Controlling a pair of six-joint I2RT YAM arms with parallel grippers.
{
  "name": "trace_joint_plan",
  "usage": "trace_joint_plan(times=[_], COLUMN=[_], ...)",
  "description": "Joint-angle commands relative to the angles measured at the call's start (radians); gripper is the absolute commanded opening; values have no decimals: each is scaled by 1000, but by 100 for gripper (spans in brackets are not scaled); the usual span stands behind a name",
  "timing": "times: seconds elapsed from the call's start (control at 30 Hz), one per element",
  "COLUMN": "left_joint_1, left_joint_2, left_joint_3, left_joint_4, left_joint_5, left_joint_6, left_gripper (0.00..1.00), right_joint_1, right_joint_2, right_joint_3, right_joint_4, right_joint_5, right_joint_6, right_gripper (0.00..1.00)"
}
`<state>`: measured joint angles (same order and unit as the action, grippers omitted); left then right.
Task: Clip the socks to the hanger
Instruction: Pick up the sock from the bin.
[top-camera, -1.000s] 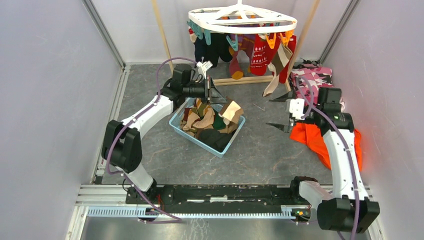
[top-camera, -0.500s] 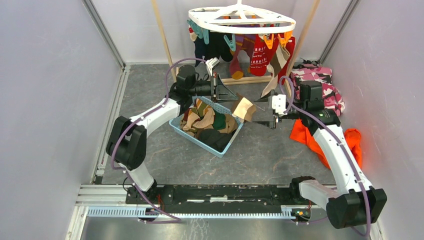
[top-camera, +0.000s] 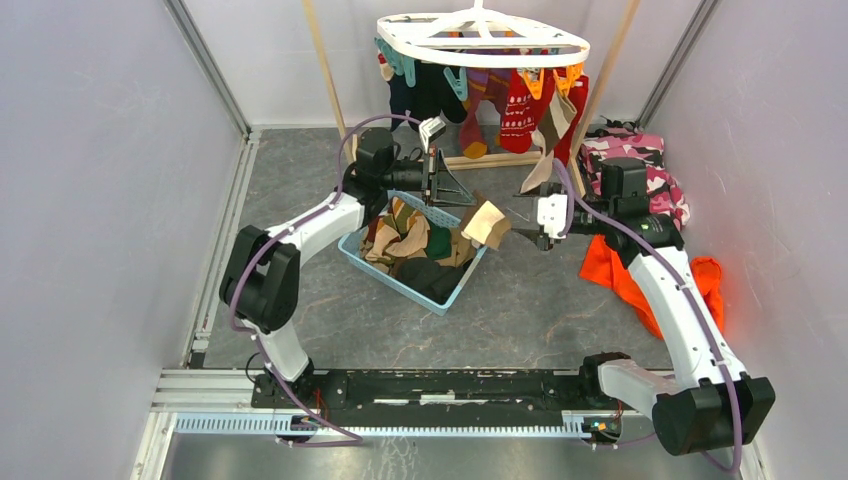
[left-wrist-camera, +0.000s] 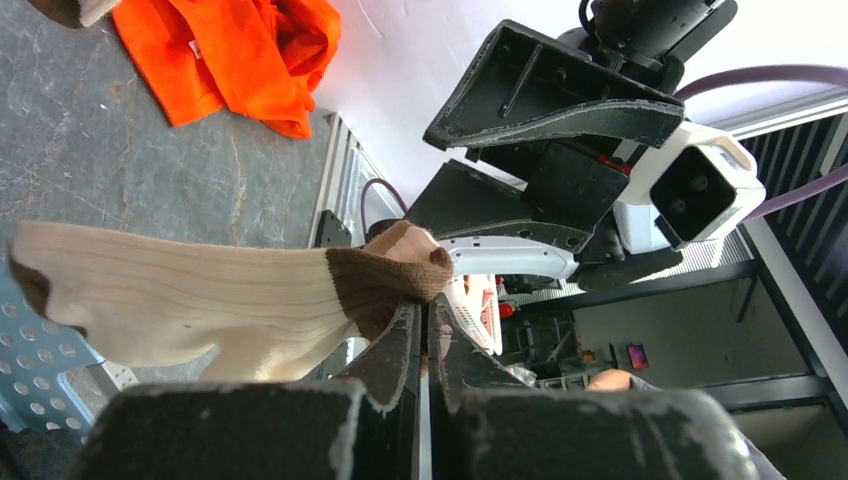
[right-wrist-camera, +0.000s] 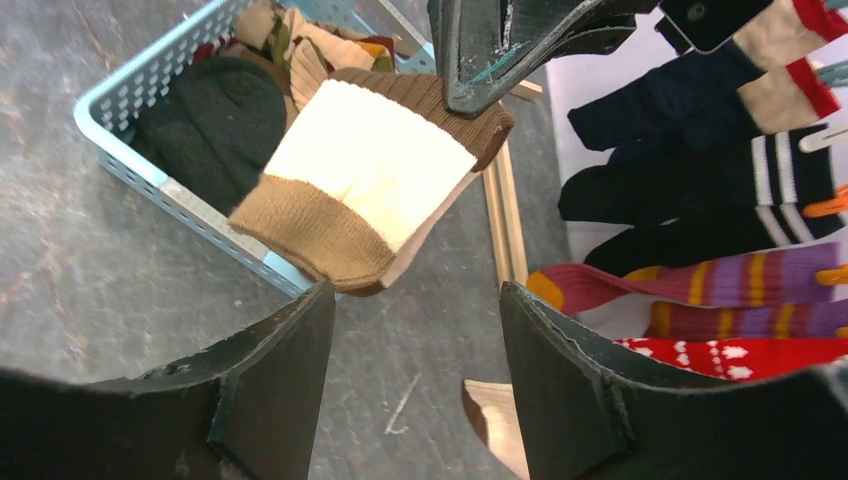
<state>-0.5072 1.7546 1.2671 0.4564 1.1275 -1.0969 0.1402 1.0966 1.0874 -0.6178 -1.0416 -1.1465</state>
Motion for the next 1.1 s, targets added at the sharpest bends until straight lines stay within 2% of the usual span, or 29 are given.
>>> trace_joint_plan(times=[0.0, 0.07, 0.23, 0.43, 0.5, 0.63, 0.8, 0.9, 1.07], left_joint_1=[1, 1, -1, -10, -11, -14, -17, -20, -22], left_joint_2=[12, 17, 33, 56, 66, 90, 128, 143, 148], left_joint_3=[61, 71, 86, 78, 72, 58, 48, 47, 48], left_joint_4=[34, 33, 41, 176, 240, 421, 632, 707, 733], left_joint_5=[71, 77, 90, 103, 107, 113, 115, 119, 127], left_joint_6=[-34, -33, -51, -168, -232, -372, -540, -606, -628], left_gripper=[2, 2, 2, 2, 2, 2, 2, 2, 2], right_joint_1=[0, 1, 12, 59, 74, 94, 126, 133, 142], right_joint_2=[-22, -32, -36, -65, -78, -116, -136, -125, -111], right_joint_3=[19, 5, -2, -42, -54, -93, -110, -90, -60], right_joint_4=[-55, -58, -34, -8, 1, 58, 54, 18, -52], right_joint_5=[29, 17, -2, -9, -6, -16, 15, 34, 57], right_joint_6=[-245, -324, -395, -517, -555, -585, -643, -674, -739], right_gripper=[67, 65, 60, 59, 62, 74, 78, 76, 67])
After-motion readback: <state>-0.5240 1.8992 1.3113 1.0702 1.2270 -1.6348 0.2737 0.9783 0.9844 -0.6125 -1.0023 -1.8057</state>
